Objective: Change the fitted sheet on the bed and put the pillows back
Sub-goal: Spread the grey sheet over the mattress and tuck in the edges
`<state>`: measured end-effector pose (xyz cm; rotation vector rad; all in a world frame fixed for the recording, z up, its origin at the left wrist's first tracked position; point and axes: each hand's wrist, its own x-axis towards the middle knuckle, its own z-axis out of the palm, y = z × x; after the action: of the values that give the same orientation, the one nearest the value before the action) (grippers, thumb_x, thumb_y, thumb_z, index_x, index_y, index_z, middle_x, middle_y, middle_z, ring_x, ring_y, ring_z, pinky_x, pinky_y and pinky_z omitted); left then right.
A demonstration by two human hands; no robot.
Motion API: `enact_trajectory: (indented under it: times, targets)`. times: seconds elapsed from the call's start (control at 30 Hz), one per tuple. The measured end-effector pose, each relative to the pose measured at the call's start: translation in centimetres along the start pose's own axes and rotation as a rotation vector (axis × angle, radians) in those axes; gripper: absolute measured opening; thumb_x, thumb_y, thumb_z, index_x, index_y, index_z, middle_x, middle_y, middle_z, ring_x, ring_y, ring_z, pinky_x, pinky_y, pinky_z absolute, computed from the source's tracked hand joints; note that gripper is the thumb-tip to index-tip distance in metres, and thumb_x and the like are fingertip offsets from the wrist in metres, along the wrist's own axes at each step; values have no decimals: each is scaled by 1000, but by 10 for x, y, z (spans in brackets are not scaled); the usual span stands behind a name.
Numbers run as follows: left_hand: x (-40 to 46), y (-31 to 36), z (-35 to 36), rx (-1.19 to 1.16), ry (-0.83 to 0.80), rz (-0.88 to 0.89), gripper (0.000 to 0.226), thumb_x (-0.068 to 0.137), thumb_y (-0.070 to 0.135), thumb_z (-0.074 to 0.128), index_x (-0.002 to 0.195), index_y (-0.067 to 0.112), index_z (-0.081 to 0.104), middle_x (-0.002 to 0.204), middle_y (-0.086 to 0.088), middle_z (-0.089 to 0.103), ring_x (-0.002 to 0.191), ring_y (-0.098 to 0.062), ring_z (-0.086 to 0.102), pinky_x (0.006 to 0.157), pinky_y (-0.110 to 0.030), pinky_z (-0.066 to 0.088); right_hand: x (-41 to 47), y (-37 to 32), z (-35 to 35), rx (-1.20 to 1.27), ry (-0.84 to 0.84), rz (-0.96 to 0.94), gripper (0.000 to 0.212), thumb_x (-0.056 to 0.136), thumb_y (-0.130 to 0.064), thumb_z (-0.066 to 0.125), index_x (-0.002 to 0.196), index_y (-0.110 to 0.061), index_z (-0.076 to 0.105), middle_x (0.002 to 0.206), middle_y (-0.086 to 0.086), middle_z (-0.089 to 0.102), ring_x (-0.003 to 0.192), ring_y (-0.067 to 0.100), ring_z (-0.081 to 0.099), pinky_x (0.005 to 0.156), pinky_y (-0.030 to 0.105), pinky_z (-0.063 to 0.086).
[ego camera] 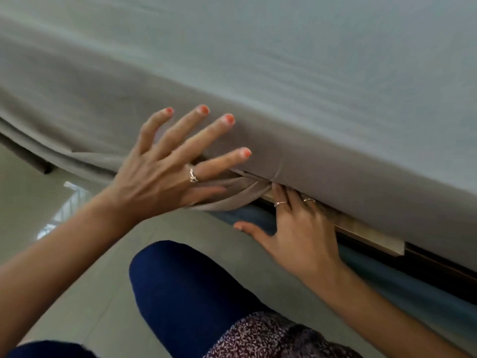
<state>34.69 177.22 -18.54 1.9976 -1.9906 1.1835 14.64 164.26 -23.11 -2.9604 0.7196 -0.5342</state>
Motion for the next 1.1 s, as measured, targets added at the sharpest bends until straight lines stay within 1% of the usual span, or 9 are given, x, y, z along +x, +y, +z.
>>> enact_trajectory:
  times: [0.1, 0.17, 0.33, 0.47, 0.57, 0.77, 0.87, 0.97, 1.1]
  targets:
    - [-2, 11, 23, 24, -36, 82, 69, 90, 68, 46, 149, 42, 24, 162, -4, 6, 145, -32, 18, 112, -53, 18, 7, -13, -1, -52, 37, 49, 80, 84, -76, 36, 85, -5, 71, 79, 12, 71, 69, 29, 67, 57, 32, 51]
    - [0, 18, 34, 14, 9, 45, 67, 89, 71, 43, 148, 45, 26, 162, -3, 2, 147, -33, 9, 113, -55, 15, 13, -23, -4, -59, 62, 123, 64, 86, -66, 42, 66, -10, 66, 61, 8, 65, 53, 28, 62, 47, 28, 45]
    - [1, 9, 51, -8, 132, 48, 64, 89, 67, 47, 146, 48, 27, 162, 3, 3, 149, -26, 4, 111, -58, 11, 16, -37, -5, -54, 110, 252, 31, 83, -36, 57, 65, -13, 68, 54, 5, 63, 44, 25, 60, 38, 27, 42]
    - [4, 4, 61, -69, 177, 71, 61, 93, 61, 46, 147, 47, 22, 162, 5, 0, 149, -23, 0, 109, -55, 7, 20, -43, 0, -34, 163, 321, 25, 83, -24, 66, 60, -15, 68, 51, 4, 62, 41, 24, 58, 38, 28, 41]
    - [5, 5, 68, -81, 215, 41, 63, 94, 55, 48, 149, 46, 19, 162, 6, 2, 149, -20, 0, 110, -51, 5, 28, -62, 5, -101, 154, 415, 26, 79, -26, 66, 56, -15, 67, 49, 5, 61, 41, 26, 58, 39, 28, 43]
    - [14, 11, 64, -124, 282, -64, 74, 90, 45, 55, 153, 35, 16, 159, 0, 16, 148, -22, 9, 111, -48, 7, 61, -93, 21, -139, 50, 588, 10, 50, -10, 76, 50, -10, 66, 45, 14, 57, 43, 31, 56, 60, 41, 53]
    - [22, 10, 58, -118, 253, -63, 72, 89, 45, 51, 152, 34, 18, 154, -5, 25, 141, -30, 21, 108, -53, 9, 64, -99, 22, -142, 1, 631, 8, 60, -15, 66, 56, -9, 68, 51, 18, 59, 52, 35, 58, 71, 49, 52]
    - [27, 5, 60, -47, 289, -28, 67, 91, 46, 50, 151, 31, 23, 150, -10, 31, 134, -34, 31, 103, -60, 20, 53, -96, 12, -32, -34, 573, 39, 80, -28, 39, 69, -8, 71, 67, 19, 65, 67, 38, 62, 83, 52, 49]
    - [35, -7, 63, 132, 390, 94, 73, 84, 40, 62, 149, 24, 33, 142, -15, 43, 123, -37, 46, 94, -59, 37, 10, -79, -19, 227, -42, 407, 44, 98, -35, 31, 98, -15, 71, 107, 6, 69, 98, 28, 64, 84, 36, 49]
